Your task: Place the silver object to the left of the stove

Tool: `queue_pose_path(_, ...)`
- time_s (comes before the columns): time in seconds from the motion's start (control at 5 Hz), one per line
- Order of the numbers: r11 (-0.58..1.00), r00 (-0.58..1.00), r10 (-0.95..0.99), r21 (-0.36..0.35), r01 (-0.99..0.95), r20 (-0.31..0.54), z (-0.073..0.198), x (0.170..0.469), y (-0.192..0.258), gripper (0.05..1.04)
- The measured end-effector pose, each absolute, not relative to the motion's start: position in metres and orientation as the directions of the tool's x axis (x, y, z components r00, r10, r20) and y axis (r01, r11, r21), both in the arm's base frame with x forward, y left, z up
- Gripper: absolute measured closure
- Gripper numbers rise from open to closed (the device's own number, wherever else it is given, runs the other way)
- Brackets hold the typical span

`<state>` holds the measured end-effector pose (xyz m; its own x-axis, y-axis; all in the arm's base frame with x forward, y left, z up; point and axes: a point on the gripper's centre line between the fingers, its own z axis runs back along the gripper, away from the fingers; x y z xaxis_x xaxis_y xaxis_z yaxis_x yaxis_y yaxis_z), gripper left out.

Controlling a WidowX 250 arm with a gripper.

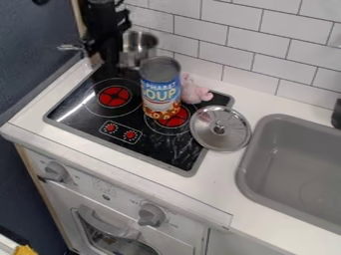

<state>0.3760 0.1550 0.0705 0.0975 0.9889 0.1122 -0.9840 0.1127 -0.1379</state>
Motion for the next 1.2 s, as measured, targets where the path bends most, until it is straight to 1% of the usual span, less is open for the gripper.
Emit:
queue_pose_path(0.2,0.139,0.119,0.988,-0.209,-0.968,0.102,0.099,0.358,0.140,1.004)
queue_pose_path(0.4,0.203,0.179,0.977,-0.253,-0.946,0.112,0.113,0.340,0.123,1.004)
queue_pose_path(0.6,0.289,0.259,0.956,-0.268,-0.919,0.140,0.116,0.326,0.109,1.004)
queue_pose_path(0.8,0.384,0.357,0.920,-0.206,-0.900,0.160,0.096,0.308,0.095,1.004)
queue_pose_path(1.2,0.520,0.492,0.851,-0.172,-0.837,0.182,0.078,0.268,0.073,1.004)
